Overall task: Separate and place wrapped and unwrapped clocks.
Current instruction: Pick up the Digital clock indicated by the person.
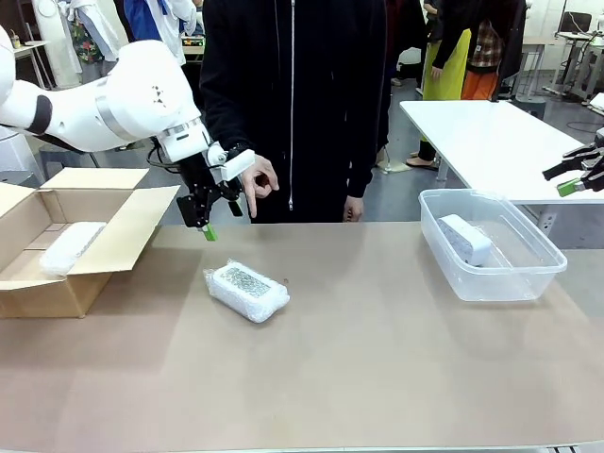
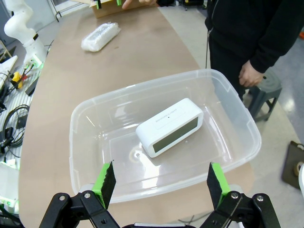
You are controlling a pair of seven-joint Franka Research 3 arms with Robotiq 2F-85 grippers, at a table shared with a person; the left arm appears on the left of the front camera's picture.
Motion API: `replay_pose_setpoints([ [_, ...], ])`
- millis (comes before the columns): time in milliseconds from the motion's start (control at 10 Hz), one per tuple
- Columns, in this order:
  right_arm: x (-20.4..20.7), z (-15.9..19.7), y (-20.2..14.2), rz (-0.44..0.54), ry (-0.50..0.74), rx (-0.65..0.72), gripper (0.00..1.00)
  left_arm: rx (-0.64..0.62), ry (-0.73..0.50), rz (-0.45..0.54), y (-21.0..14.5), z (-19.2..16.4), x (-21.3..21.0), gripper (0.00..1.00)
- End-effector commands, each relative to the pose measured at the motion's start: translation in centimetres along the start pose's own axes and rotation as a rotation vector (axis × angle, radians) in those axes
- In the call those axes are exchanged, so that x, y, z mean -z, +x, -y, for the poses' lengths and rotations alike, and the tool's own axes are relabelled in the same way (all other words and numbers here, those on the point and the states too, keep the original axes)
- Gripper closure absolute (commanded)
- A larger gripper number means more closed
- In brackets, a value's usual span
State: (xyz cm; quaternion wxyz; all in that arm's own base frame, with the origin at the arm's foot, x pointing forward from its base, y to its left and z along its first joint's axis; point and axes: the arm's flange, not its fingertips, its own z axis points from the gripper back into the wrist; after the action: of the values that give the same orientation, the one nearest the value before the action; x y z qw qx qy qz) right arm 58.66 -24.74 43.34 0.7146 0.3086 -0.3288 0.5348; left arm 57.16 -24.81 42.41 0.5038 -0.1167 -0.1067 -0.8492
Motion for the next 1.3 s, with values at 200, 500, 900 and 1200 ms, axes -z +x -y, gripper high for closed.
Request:
replay_pose_setpoints([
  [200,0.1,0.0,0.0,0.001,-0.003,0.000,0.00,-0.039,-0.031,0.008,-0.2,-0.4,3.8,0.00],
  [500,0.1,0.0,0.0,0.001,-0.003,0.000,0.00,-0.061,-0.051,-0.010,-0.6,0.4,6.9,0.00],
  [900,0.1,0.0,0.0,0.001,-0.003,0.000,0.00,-0.052,-0.053,-0.044,0.3,2.2,8.4,0.00],
  [1200,0.1,0.0,0.0,0.001,-0.003,0.000,0.00,-0.068,-0.052,-0.060,0.2,2.5,8.2,0.00],
])
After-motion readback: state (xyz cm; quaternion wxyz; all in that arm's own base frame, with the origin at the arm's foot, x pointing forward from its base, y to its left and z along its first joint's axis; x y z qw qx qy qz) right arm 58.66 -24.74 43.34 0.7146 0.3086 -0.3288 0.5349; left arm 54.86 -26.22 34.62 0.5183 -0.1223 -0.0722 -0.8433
